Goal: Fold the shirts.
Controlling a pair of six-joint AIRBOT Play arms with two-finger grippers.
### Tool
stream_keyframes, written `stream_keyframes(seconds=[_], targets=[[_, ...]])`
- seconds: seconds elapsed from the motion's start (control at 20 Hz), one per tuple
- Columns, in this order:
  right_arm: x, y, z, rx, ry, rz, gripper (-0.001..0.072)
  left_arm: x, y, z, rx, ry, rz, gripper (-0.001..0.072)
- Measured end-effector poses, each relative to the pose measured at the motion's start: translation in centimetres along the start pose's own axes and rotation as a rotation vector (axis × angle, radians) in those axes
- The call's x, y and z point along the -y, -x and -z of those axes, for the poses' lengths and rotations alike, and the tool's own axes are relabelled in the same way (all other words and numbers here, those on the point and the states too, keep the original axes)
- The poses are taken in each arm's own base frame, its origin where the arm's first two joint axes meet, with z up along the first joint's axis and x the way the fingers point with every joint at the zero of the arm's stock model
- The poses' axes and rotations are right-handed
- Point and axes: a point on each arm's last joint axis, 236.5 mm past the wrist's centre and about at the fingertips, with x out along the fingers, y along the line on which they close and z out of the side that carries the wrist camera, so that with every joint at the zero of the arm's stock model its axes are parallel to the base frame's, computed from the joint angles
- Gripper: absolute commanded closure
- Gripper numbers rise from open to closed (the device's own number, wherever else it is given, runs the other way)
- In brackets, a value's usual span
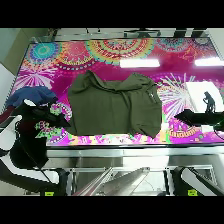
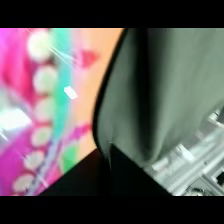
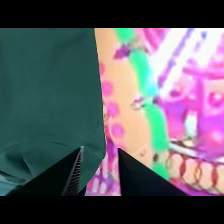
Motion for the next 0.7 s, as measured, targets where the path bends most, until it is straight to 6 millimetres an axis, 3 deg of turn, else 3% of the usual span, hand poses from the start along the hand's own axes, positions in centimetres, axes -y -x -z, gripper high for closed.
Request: stream_keyframes(seconds=[0.25, 0.5, 0.6, 0.7], targets=[[-0.1, -3.4, 1.9, -0.113, -0.032, -0.036, 0.033, 2.7, 0.7, -1.9, 0.028, -0.076, 0.033, 0.0683], [-0.9, -8.2, 3.7, -0.225, -0.086, -0.074, 0.0331, 3.6, 1.0, -2.2, 0.026, -0.099, 0.049, 0.0683], [-1.8, -9.4, 4.1, -0.248, -0.105, -0.114, 0.0417, 3.5, 1.2, -2.2, 0.028, -0.095, 0.055, 0.0683], [-2.3, -10.2, 4.1, -0.246, -0.105, -0.137, 0.0631, 3.5, 1.7, -2.2, 0.044, -0.081, 0.071, 0.0683]])
